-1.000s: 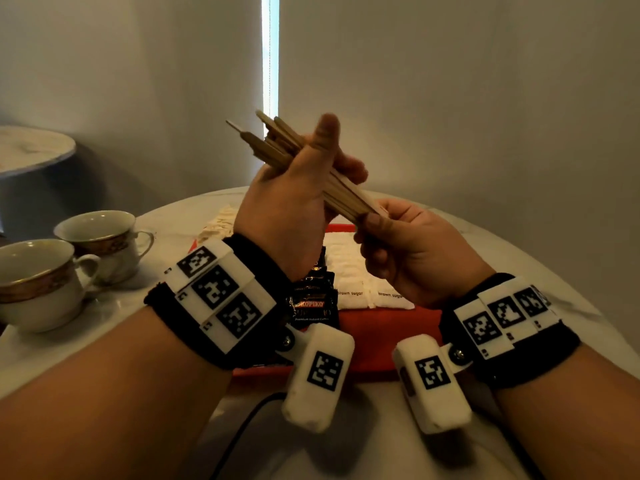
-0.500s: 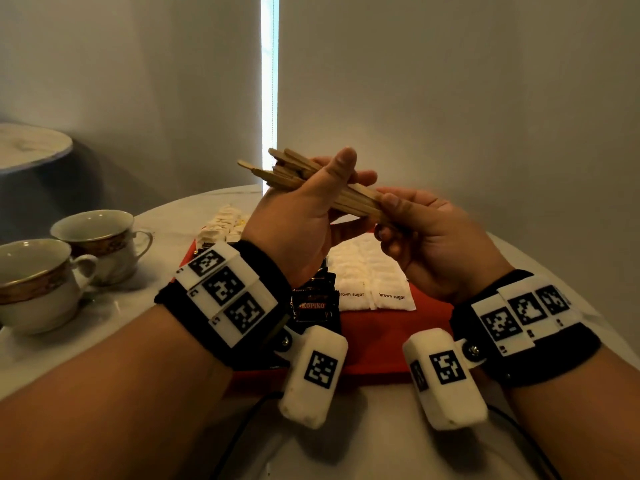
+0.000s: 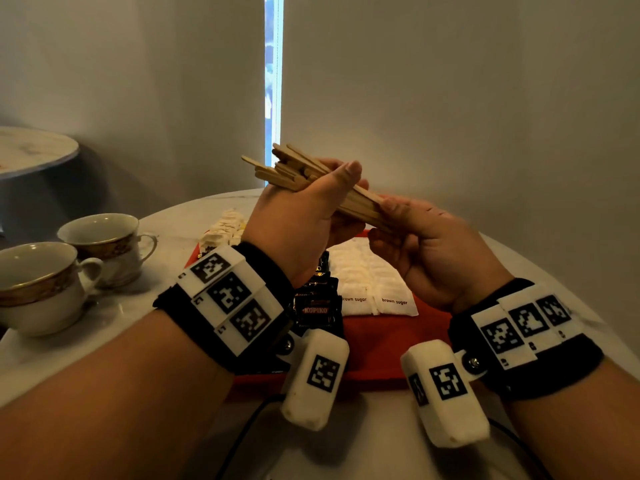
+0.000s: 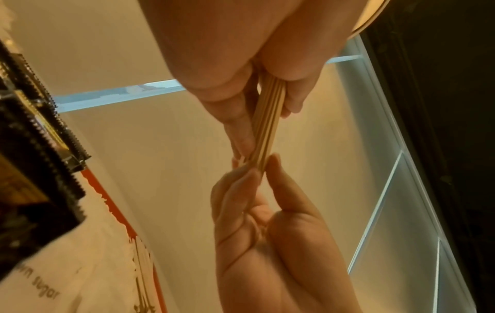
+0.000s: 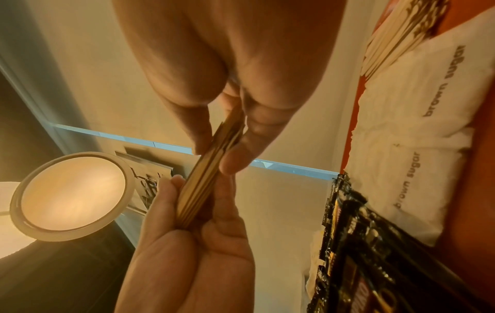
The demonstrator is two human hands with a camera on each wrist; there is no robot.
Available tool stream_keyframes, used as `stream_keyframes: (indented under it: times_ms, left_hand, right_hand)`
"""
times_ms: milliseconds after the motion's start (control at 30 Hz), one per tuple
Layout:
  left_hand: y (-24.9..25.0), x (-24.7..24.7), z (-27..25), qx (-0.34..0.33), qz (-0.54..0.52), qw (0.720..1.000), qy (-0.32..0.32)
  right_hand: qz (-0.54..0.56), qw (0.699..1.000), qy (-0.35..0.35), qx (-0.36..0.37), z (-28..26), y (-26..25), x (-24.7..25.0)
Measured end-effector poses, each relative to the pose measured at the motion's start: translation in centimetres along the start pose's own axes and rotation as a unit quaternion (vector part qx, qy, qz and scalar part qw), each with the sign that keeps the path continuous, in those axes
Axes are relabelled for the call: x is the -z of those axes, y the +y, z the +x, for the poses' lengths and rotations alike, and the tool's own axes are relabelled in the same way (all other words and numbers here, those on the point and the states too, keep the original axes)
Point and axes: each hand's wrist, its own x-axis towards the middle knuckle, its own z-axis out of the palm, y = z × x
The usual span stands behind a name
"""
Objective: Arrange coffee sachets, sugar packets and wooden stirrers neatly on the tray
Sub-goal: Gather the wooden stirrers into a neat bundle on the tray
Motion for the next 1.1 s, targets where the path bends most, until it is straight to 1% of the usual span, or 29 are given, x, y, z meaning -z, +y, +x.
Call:
stream_keyframes:
  times_ms: [133,200,267,300,367,400,467,567,733,867,967,1100]
  left_hand:
    - [0.8,0.6,0.3,-0.023,-0.023,0.999,0.011]
    - [1.2,1.0,0.4,-0.032,-0.043,0.998,0.015]
    - [1.2,1.2,0.4,-0.038,-0.039,0.998,0.014]
    - [1.1,1.0,0.3,-0.035,-0.032,0.999,0.005]
    - [0.4,0.3,-0.1,-0.028,-0.016,0.999,-0.012]
    - [0.1,-0.1,-0.3,-0.026,-0.016,0.999,-0.020]
    - [-0.4,-0.8,-0.7,-0.027,-0.028,0.999,-0.029]
    - [-0.4,-1.0,-0.8,-0.033,-0.026,0.999,-0.032]
    - [0.0,-0.7,-1.0,-0.057,0.030,0.997,-0.038]
    - [-0.9,-1.3,-1.2,-0.067,0.045,0.996,-0.048]
    - [-0.8,-1.3,-1.4,-0.066,0.024,0.997,-0.045]
    - [-0.4,-1.3,-1.3,-0.059,0.007,0.998,-0.038]
  right_hand:
    - [-0.002,0.997,0.075,-0.018,0.3,-0.2,0.8]
    - [0.011,0.995,0.095,-0.026,0.5,-0.5,1.3]
    - [0.030,0.994,0.105,-0.029,0.7,-0.8,1.6]
    - [0.034,0.994,0.101,-0.029,0.7,-0.8,1.6]
    - [0.025,0.997,0.064,-0.027,0.5,-0.6,1.0]
    - [0.015,0.999,0.046,-0.020,0.3,-0.4,0.6]
    - [-0.004,0.999,0.034,-0.001,0.1,0.0,0.0]
    - [-0.010,0.999,0.039,0.006,0.2,-0.1,0.0]
    - [-0.018,0.997,0.080,-0.015,0.2,-0.3,0.5]
    - [-0.031,0.998,0.048,0.006,-0.1,0.0,-0.5]
    - [-0.041,0.998,0.047,0.014,-0.1,0.2,-0.6]
    - [-0.024,0.997,0.073,-0.004,0.1,-0.5,0.2]
